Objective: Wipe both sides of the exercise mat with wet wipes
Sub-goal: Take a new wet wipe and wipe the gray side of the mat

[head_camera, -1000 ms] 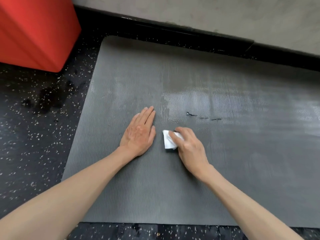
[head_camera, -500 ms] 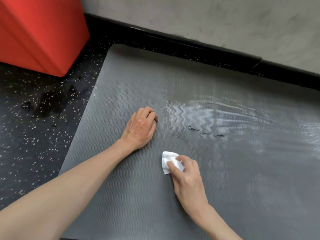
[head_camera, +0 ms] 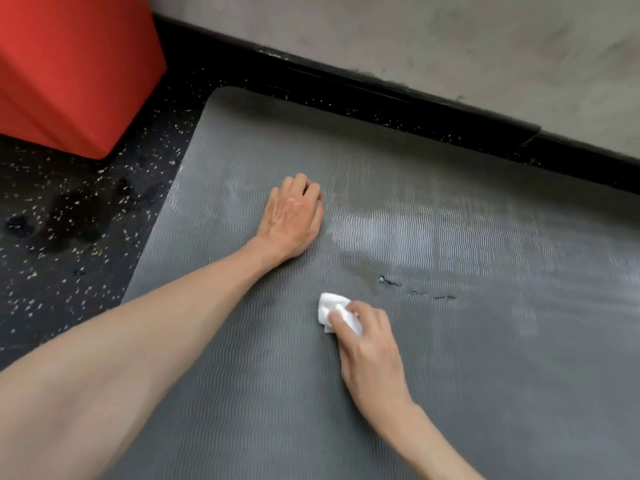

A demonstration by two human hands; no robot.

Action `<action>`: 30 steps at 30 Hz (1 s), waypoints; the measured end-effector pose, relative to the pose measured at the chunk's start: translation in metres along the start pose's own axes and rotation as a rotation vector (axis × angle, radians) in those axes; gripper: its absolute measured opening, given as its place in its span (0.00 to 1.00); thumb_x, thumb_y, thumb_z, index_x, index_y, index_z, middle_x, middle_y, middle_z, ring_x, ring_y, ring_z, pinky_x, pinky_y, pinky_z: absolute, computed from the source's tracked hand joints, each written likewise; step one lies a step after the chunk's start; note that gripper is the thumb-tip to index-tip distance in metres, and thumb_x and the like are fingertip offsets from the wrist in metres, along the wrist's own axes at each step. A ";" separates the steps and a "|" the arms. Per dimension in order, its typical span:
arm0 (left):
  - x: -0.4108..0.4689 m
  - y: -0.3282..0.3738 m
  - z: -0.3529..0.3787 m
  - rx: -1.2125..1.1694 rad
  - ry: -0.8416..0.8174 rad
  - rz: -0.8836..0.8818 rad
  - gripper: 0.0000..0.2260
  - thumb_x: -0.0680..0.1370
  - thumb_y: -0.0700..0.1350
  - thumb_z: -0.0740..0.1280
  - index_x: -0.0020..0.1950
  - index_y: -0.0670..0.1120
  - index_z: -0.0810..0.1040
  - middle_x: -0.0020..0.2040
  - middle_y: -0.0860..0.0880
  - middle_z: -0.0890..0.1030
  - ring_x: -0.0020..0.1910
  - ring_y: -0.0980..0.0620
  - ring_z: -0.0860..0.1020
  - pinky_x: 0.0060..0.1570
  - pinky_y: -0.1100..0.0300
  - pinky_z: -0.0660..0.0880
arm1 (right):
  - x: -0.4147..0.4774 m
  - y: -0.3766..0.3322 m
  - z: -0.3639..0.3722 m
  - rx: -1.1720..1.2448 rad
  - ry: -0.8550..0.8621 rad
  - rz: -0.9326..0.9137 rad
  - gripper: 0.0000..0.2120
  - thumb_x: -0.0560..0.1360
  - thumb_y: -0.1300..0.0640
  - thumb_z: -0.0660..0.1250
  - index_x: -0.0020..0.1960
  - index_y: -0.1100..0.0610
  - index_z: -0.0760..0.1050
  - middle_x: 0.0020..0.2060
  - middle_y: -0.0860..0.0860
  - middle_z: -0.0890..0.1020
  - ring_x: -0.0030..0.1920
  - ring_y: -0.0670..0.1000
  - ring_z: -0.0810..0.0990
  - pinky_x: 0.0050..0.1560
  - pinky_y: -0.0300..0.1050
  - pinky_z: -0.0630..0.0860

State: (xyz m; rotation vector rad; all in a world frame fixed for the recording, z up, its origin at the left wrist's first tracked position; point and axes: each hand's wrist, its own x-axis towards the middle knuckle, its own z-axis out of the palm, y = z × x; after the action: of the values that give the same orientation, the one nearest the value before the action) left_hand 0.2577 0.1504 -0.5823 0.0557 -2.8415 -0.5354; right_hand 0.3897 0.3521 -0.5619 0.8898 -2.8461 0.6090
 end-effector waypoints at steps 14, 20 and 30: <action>0.014 0.003 0.007 0.059 -0.003 -0.132 0.09 0.76 0.46 0.57 0.52 0.48 0.74 0.48 0.47 0.73 0.45 0.46 0.71 0.44 0.52 0.64 | 0.059 0.009 0.000 0.067 -0.062 0.062 0.18 0.65 0.73 0.71 0.51 0.58 0.77 0.49 0.52 0.71 0.44 0.54 0.69 0.37 0.44 0.71; 0.016 0.002 0.007 0.067 -0.003 -0.146 0.10 0.75 0.46 0.54 0.50 0.49 0.74 0.45 0.49 0.73 0.42 0.47 0.70 0.41 0.55 0.57 | 0.164 0.043 0.016 0.024 -0.010 0.144 0.13 0.67 0.74 0.70 0.48 0.61 0.79 0.44 0.58 0.75 0.42 0.57 0.72 0.33 0.48 0.70; 0.017 0.004 0.005 0.117 -0.055 -0.170 0.09 0.74 0.45 0.55 0.49 0.49 0.73 0.44 0.49 0.73 0.41 0.48 0.70 0.40 0.54 0.59 | 0.173 0.041 0.022 0.083 -0.048 0.107 0.18 0.63 0.77 0.66 0.48 0.61 0.80 0.44 0.58 0.75 0.43 0.57 0.70 0.39 0.43 0.65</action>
State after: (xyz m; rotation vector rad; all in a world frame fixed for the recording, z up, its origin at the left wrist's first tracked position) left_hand 0.2396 0.1545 -0.5812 0.3105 -2.9361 -0.4095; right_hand 0.2238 0.2833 -0.5600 0.7783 -2.9460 0.7330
